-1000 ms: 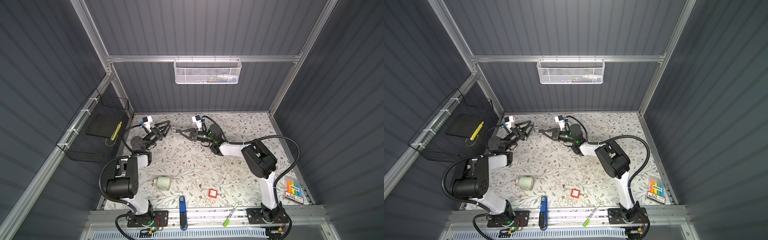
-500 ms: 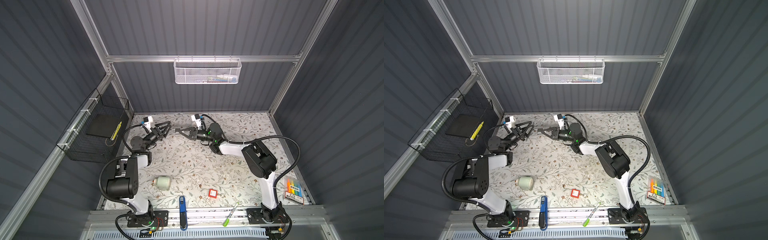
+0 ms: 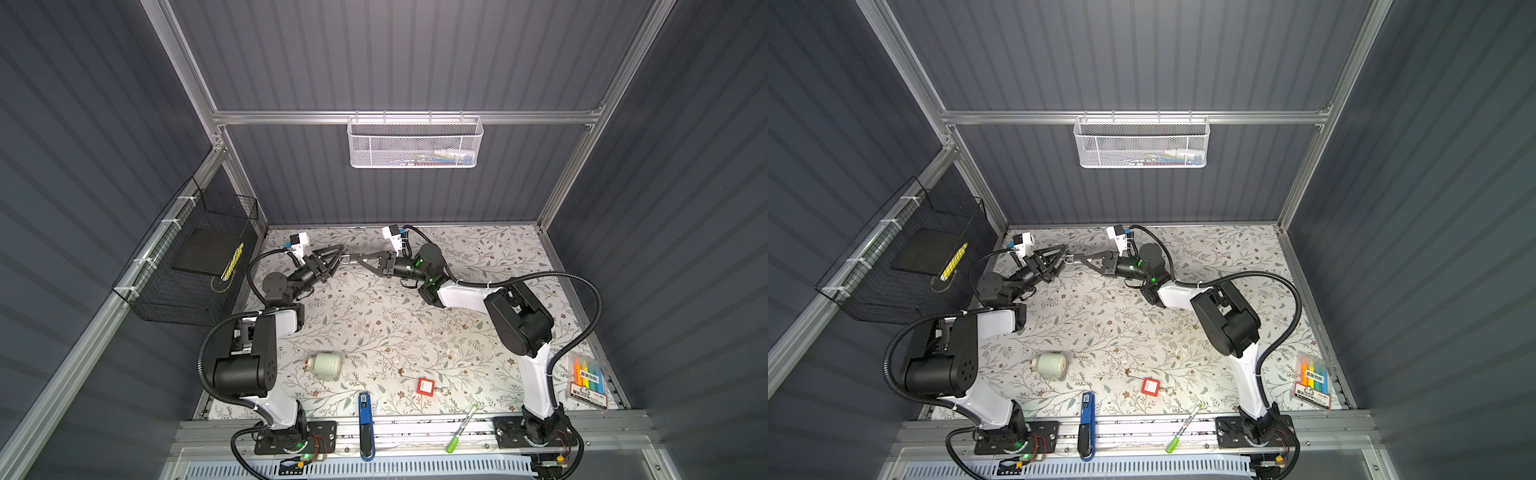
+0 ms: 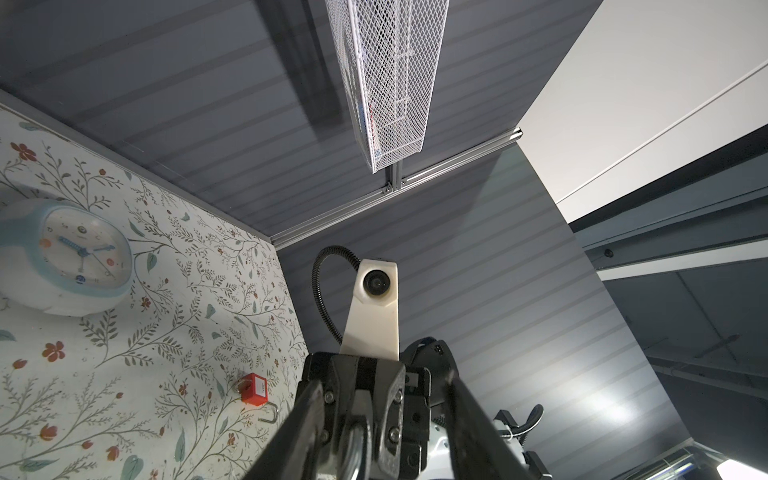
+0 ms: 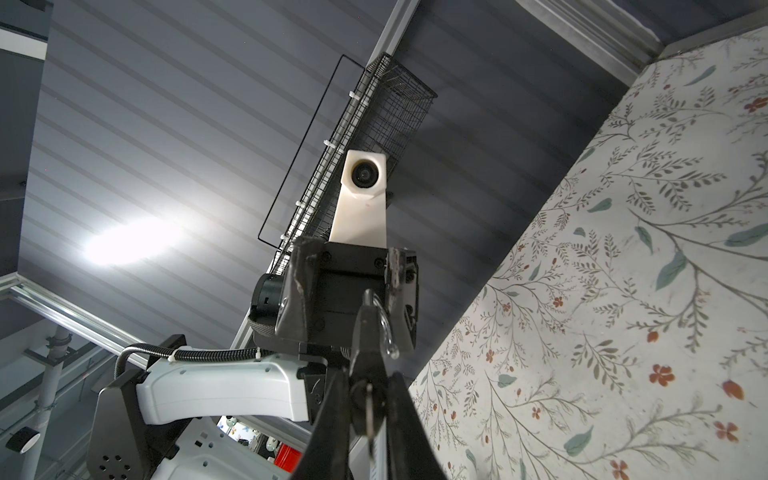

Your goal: Lock with the key

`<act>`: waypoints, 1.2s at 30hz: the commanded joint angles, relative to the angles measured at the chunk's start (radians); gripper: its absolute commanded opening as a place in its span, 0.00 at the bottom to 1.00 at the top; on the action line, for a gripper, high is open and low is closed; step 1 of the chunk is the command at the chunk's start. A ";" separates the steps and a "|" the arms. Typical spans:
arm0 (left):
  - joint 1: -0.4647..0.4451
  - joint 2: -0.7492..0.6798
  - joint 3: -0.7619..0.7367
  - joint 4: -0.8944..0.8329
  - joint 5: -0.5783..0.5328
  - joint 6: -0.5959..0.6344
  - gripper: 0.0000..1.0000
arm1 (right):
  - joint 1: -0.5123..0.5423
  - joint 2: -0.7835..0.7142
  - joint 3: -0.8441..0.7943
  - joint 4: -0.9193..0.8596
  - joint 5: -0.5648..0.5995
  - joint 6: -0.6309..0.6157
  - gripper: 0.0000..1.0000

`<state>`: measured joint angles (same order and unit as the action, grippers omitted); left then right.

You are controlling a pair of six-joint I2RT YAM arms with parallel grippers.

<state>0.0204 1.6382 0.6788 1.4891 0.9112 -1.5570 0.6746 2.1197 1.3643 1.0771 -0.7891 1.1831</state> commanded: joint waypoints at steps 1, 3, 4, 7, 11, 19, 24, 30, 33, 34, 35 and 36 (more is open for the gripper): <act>-0.005 0.002 -0.005 0.041 0.022 0.003 0.43 | -0.008 0.016 0.024 0.048 -0.008 0.000 0.00; -0.005 0.002 -0.006 0.040 0.022 0.004 0.41 | -0.012 0.011 0.018 0.045 -0.006 -0.004 0.00; -0.005 0.003 -0.005 0.040 0.023 0.003 0.39 | -0.014 0.009 0.016 0.045 -0.006 -0.005 0.00; -0.005 0.003 -0.006 0.040 0.026 0.003 0.35 | -0.020 0.006 0.012 0.046 -0.002 -0.006 0.00; -0.005 0.003 -0.008 0.040 0.024 0.003 0.29 | -0.019 0.016 0.029 0.047 -0.010 0.005 0.00; -0.007 0.005 -0.009 0.039 0.022 0.005 0.09 | -0.019 0.022 0.048 0.041 -0.013 0.005 0.00; -0.008 0.005 -0.008 0.040 0.026 0.006 0.00 | -0.019 0.025 0.055 0.040 -0.023 0.014 0.00; -0.020 0.008 -0.004 0.039 0.029 0.015 0.00 | -0.014 0.044 0.085 0.046 -0.051 0.048 0.00; -0.030 0.008 -0.005 0.039 0.026 0.019 0.00 | -0.008 0.060 0.104 0.058 -0.056 0.073 0.00; -0.033 0.007 -0.004 0.039 0.026 0.020 0.00 | -0.005 0.065 0.110 0.063 -0.057 0.081 0.00; -0.036 0.006 -0.004 0.039 0.026 0.020 0.00 | -0.003 0.071 0.118 0.069 -0.060 0.095 0.00; -0.036 0.005 -0.003 0.040 0.028 0.020 0.00 | -0.001 0.079 0.127 0.079 -0.065 0.111 0.00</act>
<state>0.0193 1.6447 0.6754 1.4857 0.8902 -1.5562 0.6567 2.1796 1.4490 1.1137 -0.8356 1.2537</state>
